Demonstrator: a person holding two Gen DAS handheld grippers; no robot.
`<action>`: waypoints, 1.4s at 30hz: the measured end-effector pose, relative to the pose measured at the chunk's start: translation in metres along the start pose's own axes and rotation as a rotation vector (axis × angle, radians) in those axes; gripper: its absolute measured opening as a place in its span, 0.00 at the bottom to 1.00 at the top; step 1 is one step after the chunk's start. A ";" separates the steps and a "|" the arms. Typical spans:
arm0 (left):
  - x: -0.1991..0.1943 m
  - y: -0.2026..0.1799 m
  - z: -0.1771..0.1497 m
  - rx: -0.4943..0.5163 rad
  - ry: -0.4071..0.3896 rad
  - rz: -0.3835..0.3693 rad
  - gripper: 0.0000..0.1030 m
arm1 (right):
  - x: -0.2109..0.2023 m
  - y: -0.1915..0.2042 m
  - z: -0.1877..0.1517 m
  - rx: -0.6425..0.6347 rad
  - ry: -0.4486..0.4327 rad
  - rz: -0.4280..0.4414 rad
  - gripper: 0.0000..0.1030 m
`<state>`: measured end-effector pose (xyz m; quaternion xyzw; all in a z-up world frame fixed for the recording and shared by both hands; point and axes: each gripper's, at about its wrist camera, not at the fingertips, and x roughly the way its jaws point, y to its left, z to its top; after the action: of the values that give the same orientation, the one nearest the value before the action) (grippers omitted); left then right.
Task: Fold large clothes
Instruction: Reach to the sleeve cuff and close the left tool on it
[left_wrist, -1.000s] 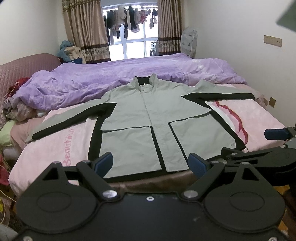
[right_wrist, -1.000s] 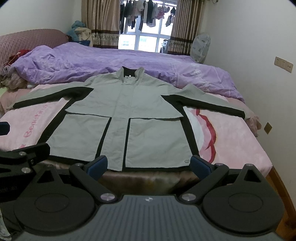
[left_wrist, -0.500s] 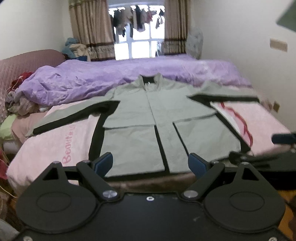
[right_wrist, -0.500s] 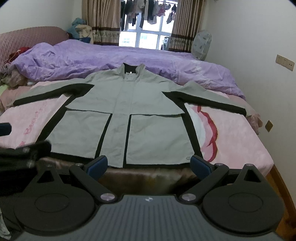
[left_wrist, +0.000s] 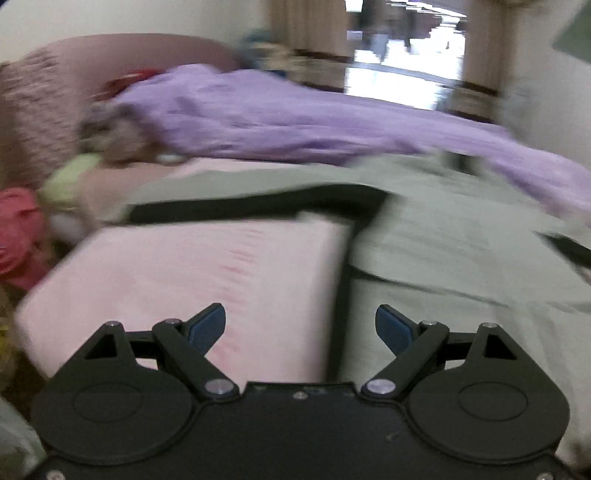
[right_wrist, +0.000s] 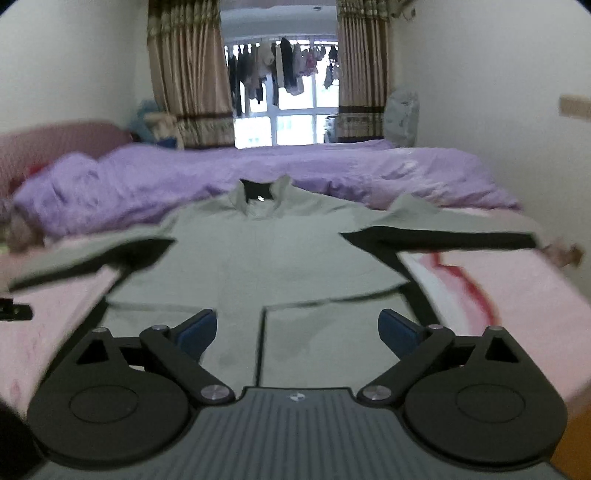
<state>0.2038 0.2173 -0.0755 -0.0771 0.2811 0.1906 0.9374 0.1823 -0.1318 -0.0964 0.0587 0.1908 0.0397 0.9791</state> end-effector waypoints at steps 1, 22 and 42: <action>0.019 0.020 0.013 -0.015 -0.010 0.053 0.88 | 0.014 -0.009 0.001 0.041 0.006 0.036 1.00; 0.300 0.281 0.123 -0.443 0.171 0.366 0.83 | 0.180 -0.056 0.022 0.068 0.273 -0.156 0.74; 0.270 0.227 0.158 -0.348 0.041 0.326 0.02 | 0.197 -0.039 0.035 -0.069 0.312 -0.175 0.74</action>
<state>0.3991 0.5494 -0.1027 -0.1947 0.2717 0.3834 0.8610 0.3800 -0.1539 -0.1417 0.0016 0.3434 -0.0303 0.9387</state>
